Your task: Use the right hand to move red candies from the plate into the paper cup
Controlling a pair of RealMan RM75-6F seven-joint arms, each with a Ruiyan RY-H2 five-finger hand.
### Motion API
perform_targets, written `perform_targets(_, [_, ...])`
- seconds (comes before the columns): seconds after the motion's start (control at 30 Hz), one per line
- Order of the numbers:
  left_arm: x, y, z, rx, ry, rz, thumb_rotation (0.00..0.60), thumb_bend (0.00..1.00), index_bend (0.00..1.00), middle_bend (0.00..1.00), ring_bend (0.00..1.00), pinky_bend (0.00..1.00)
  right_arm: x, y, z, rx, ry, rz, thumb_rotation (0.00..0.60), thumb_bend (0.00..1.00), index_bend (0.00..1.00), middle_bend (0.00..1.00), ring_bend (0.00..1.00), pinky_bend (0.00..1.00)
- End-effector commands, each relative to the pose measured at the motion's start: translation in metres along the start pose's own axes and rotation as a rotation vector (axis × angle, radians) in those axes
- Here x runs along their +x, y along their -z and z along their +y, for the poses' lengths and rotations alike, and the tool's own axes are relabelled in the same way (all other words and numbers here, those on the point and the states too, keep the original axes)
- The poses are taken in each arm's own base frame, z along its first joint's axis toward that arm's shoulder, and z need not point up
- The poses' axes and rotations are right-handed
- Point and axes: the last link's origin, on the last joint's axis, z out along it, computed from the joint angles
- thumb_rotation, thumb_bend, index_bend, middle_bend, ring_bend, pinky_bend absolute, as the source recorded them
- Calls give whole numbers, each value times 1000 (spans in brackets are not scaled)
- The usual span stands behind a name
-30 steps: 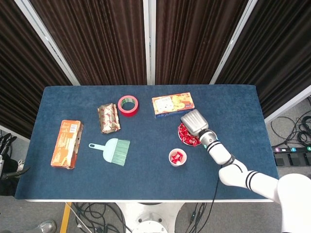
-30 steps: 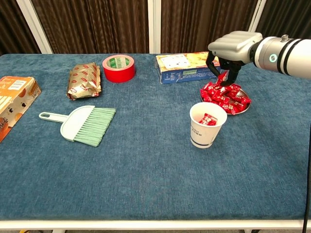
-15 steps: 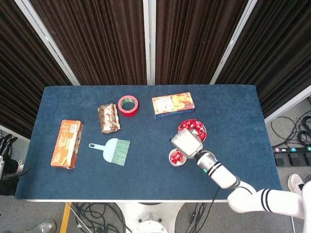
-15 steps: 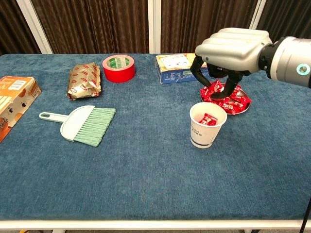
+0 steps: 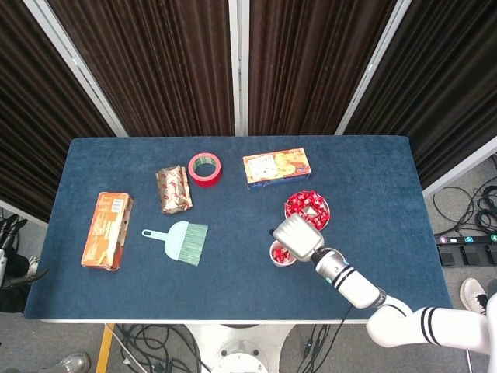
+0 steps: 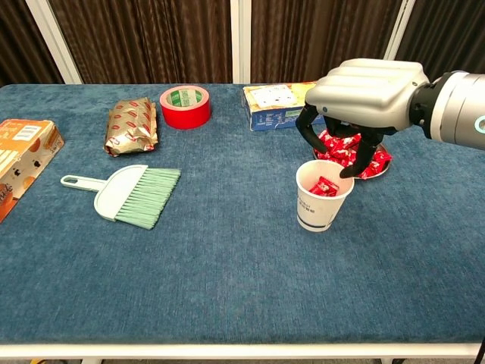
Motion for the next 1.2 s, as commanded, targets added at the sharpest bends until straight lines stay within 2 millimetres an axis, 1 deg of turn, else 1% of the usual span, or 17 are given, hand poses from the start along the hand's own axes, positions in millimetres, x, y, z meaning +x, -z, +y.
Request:
perform_targets(0.03, [0, 0, -1, 2, 1, -1, 466, 92, 144, 136, 54, 191, 4, -1, 4, -19, -10, 20, 600, 20, 535, 1000, 1000, 916])
perform_targets(0.13, [-1, 0, -1, 3, 1, -5, 469, 92, 144, 136, 54, 191, 10, -5, 21, -86, -8, 54, 600, 36, 532, 1000, 1000, 916])
perform_targets(0.2, [-1, 0, -1, 1, 2, -6, 467, 91, 144, 137, 54, 191, 8, -9, 34, -133, -7, 45, 600, 53, 531, 1000, 1000, 916])
perform_targets(0.23, [-1, 0, -1, 0, 2, -7, 467, 91, 144, 137, 54, 191, 3, -12, 42, -159, -10, 21, 600, 62, 532, 1000, 1000, 916])
perform_targets(0.4, [-2, 0, 0, -3, 3, -5, 468, 92, 144, 136, 54, 191, -26, -29, 65, -254, -63, -109, 600, 80, 533, 1000, 1000, 916])
perform_targets(0.5, [-2, 1, 0, -4, 2, -8, 468, 92, 144, 136, 54, 192, -40, -39, 74, -307, -94, -152, 600, 83, 540, 1000, 1000, 916])
perform_targets(0.63, [-2, 2, 0, -2, 0, -11, 466, 92, 144, 137, 54, 191, -55, -48, 76, -346, -126, -195, 600, 84, 548, 1000, 1000, 918])
perform_targets(0.77, [-2, 2, -1, -2, -1, -11, 466, 92, 144, 137, 54, 192, -61, -55, 72, -363, -175, -196, 600, 84, 549, 1000, 1000, 918])
perform_targets(0.9, [-2, 2, -1, -3, -1, -14, 467, 92, 144, 137, 54, 191, -60, -60, 68, -376, -198, -167, 600, 84, 550, 1000, 1000, 919])
perform_targets(1.03, [-3, 4, -2, 0, 3, -19, 467, 92, 144, 137, 54, 191, -55, -63, 68, -395, -219, -126, 600, 84, 560, 1000, 1000, 920])
perform_targets(1.2, [-4, 4, -3, -1, 6, -20, 467, 92, 144, 136, 55, 191, -52, -61, 69, -407, -221, -109, 600, 84, 572, 1000, 1000, 922])
